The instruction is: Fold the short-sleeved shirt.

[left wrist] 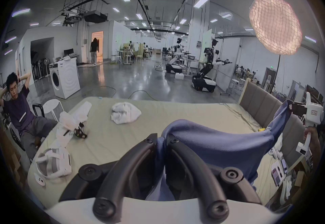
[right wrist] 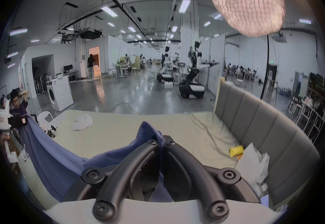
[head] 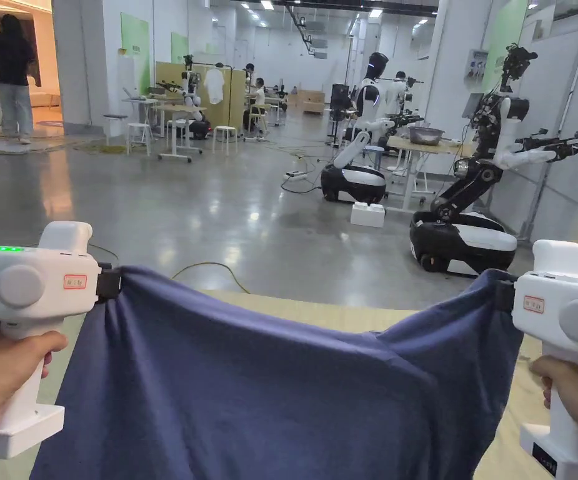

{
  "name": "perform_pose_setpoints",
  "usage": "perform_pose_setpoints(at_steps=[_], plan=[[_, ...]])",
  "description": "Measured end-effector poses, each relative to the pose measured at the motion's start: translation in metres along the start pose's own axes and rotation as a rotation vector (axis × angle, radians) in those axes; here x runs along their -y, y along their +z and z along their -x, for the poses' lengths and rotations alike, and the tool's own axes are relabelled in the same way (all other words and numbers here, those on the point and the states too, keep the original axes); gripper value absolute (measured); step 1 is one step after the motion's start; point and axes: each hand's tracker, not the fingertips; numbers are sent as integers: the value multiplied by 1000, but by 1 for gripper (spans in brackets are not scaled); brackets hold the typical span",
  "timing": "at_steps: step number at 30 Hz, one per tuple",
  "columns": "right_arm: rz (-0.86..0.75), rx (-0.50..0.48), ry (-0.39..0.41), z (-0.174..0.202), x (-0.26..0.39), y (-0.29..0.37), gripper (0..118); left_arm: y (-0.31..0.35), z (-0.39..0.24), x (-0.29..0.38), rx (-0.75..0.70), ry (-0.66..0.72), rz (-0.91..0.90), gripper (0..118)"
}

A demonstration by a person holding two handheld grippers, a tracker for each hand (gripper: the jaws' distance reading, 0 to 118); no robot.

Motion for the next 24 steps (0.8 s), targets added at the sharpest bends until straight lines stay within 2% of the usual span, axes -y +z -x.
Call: perform_pose_setpoints(at_steps=[10, 15, 24], plan=[[-139, 22, 36, 28, -91, -4, 2, -2, 3, -102, -45, 31, -122, 10], [-196, 53, 83, 35, -128, -7, 2, -2, 8, -142, -51, 99, -179, 10], [-267, 79, 121, 40, -168, 4, 2, -5, 7, -167, -55, 101, -226, 10]])
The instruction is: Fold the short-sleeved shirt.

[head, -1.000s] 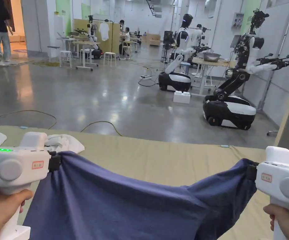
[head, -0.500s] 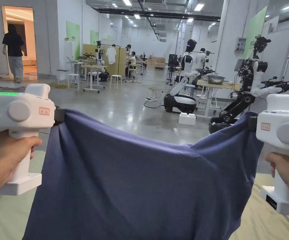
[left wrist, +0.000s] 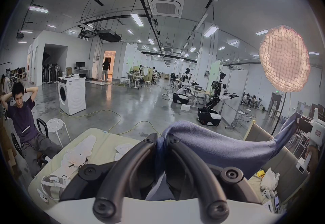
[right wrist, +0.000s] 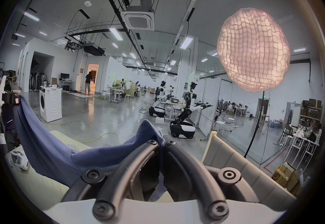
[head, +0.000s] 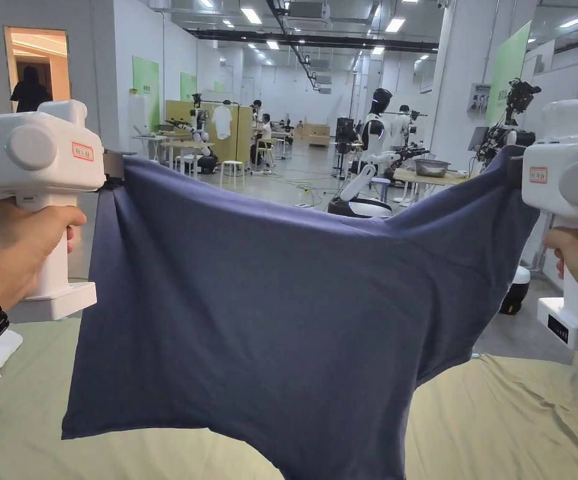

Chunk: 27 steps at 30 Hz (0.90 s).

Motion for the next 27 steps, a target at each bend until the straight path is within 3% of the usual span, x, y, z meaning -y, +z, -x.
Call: perform_pose_setpoints(at_steps=[11, 27], plan=[[121, -46, 3, 17, 104, 48, 2, 22, 17, 118, 57, 1, 108, 10], [196, -38, 25, -17, 189, 232, 2, 197, 60, 224, 160, 35, 96, 10]])
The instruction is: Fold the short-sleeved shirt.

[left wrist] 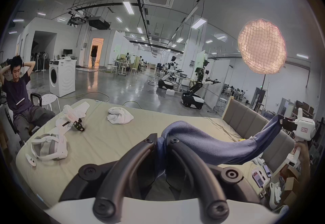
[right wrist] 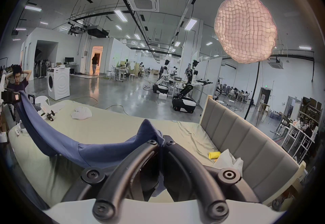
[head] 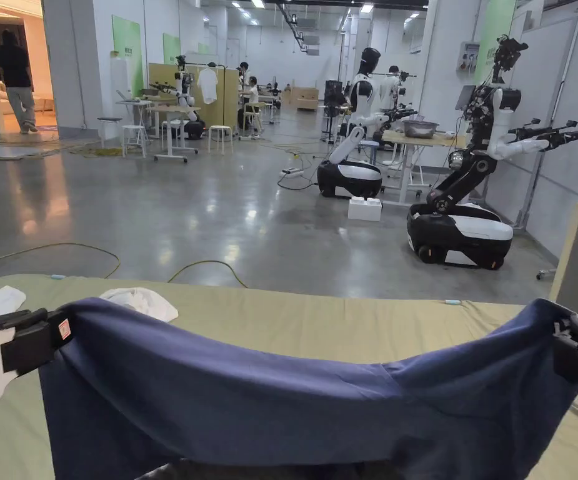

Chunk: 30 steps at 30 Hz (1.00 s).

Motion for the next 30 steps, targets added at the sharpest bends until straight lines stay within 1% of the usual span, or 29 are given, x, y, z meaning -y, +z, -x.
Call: perform_pose_setpoints(at_steps=[3, 7, 9, 12, 14, 16, 17, 19, 21, 24, 25, 26, 27, 28, 29, 30], plan=[[57, -2, 18, 2, 22, 15, 2, 18, 0, 24, 36, 27, 39, 10], [209, -46, 30, 8, 73, 12, 2, 23, -5, 79, 42, 4, 200, 10], [293, -61, 40, 15, 103, 4, 2, 17, -5, 111, 48, 16, 295, 10], [414, -109, 0, 25, 151, -11, 2, 0, 0, 162, 21, 69, 441, 10], [500, -139, 13, 34, 181, -21, 2, -9, 3, 193, 3, 88, 509, 10], [571, -147, 10, 46, 210, -29, 2, -21, 7, 223, -18, 106, 576, 10], [592, -167, 1, 49, 221, -32, 2, -24, 8, 233, -29, 103, 590, 10], [632, -167, -1, 54, 247, -42, 2, -31, 10, 254, -53, 110, 635, 10], [652, -172, 1, 61, 263, -47, 3, -36, 12, 269, -70, 108, 663, 10], [660, -174, -19, 71, 276, -49, 4, -42, 15, 286, -100, 104, 691, 10], [658, -175, -22, 72, 278, -49, 7, -43, 16, 289, -104, 104, 689, 12], [646, -177, -23, 74, 279, -48, 15, -43, 16, 289, -113, 107, 684, 17], [631, -176, -21, 77, 278, -48, 29, -41, 14, 288, -119, 109, 675, 29], [616, -178, -15, 79, 275, -48, 58, -41, 14, 286, -122, 111, 649, 53], [579, -180, -16, 81, 271, -48, 69, -40, 14, 281, -128, 107, 618, 65], [548, -178, -16, 84, 267, -48, 74, -40, 13, 276, -128, 104, 582, 68]])
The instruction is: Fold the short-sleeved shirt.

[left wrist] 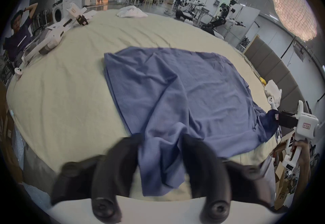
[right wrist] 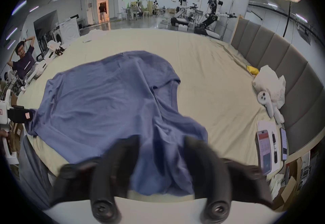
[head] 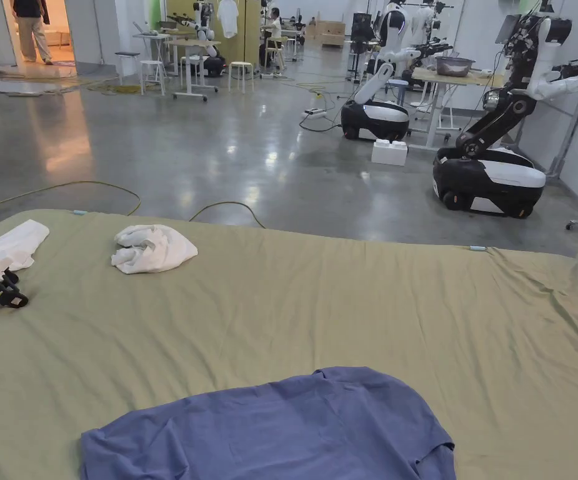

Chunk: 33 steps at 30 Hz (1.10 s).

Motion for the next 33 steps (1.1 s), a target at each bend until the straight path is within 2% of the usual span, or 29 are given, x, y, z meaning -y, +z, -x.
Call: perform_pose_setpoints(at_steps=[1, 2, 12, 14, 15, 17, 18, 19, 20, 23, 28, 31, 33], plan=[[-47, 4, 1, 3, -5, 5, 74, 5, -3, -4, 12, -2, -47, 68], [-99, 8, 2, 6, -12, 9, 79, 10, -6, -11, 16, -11, -91, 69], [-505, 23, -63, 53, -81, 45, 79, 38, -56, -72, -138, -142, -490, 69], [-577, 49, -62, 65, -92, 49, 75, 41, -67, -79, -179, -191, -567, 68], [-604, 59, -62, 70, -96, 50, 68, 43, -71, -82, -194, -194, -590, 67], [-630, 42, -53, 77, -105, 48, 28, 49, -79, -87, -175, -190, -641, 60], [-645, 37, -50, 81, -108, 48, 10, 52, -81, -88, -150, -184, -670, 45], [-654, 35, -52, 85, -110, 47, 5, 55, -84, -89, -147, -182, -692, 16], [-661, 29, -54, 86, -113, 45, 2, 55, -88, -91, -174, -187, -696, 8], [-674, 13, -49, 94, -118, 43, 0, 55, -88, -96, -131, -181, -670, 3], [-649, -8, -9, 99, -123, 31, 0, 44, -57, -109, -155, -55, -605, 3], [-605, -28, -9, 96, -123, 19, 0, 20, -13, -129, -165, 28, -473, 3], [-573, -25, -5, 94, -122, 10, 0, -8, 21, -149, -145, 86, -317, 3]])
